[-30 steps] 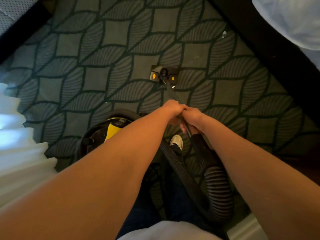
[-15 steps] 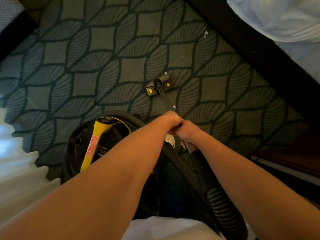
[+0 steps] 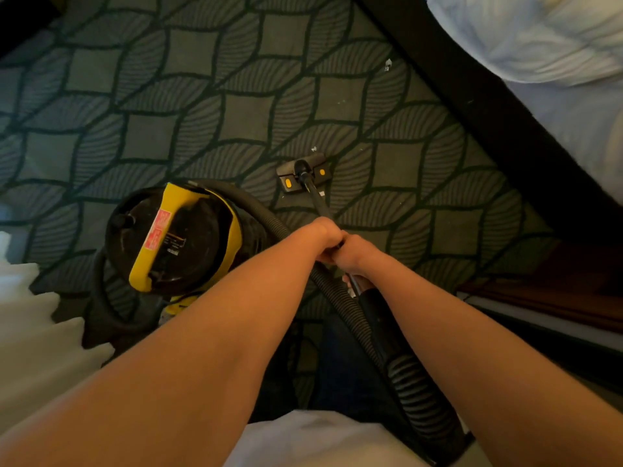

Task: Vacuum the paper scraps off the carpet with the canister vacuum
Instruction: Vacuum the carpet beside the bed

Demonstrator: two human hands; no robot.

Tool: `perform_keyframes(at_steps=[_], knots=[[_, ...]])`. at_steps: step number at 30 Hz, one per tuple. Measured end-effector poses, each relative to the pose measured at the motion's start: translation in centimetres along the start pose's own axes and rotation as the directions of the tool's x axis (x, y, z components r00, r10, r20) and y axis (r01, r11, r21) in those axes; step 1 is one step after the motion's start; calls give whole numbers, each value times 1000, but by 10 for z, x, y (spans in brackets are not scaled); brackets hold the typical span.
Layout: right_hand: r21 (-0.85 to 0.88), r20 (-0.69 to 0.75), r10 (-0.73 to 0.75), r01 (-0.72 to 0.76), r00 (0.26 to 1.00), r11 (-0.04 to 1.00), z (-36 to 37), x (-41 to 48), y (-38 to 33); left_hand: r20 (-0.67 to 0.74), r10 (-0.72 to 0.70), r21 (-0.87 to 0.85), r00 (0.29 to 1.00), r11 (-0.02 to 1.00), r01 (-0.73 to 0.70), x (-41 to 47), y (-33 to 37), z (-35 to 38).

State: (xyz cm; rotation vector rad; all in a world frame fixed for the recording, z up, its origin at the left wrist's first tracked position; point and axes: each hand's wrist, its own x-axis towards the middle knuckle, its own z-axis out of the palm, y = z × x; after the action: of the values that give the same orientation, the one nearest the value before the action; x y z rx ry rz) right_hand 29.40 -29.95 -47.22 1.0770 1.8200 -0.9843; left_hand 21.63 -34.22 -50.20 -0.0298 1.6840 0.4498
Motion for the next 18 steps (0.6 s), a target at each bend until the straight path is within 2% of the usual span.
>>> perform_keyframes(at_steps=[10,15,18], knots=[[-124,78,-54,63,995,990,-47,-7,66,-45,-58,-168,997,985,50,-21,39,71],[-103,113,-54,66,992,993,-58,-13,93,-61,-65,-177,996,983,54,-25,45,99],[-102,139,-28,42,990,994,-59,-17,111,-68,-61,-95,996,994,54,-27,45,114]])
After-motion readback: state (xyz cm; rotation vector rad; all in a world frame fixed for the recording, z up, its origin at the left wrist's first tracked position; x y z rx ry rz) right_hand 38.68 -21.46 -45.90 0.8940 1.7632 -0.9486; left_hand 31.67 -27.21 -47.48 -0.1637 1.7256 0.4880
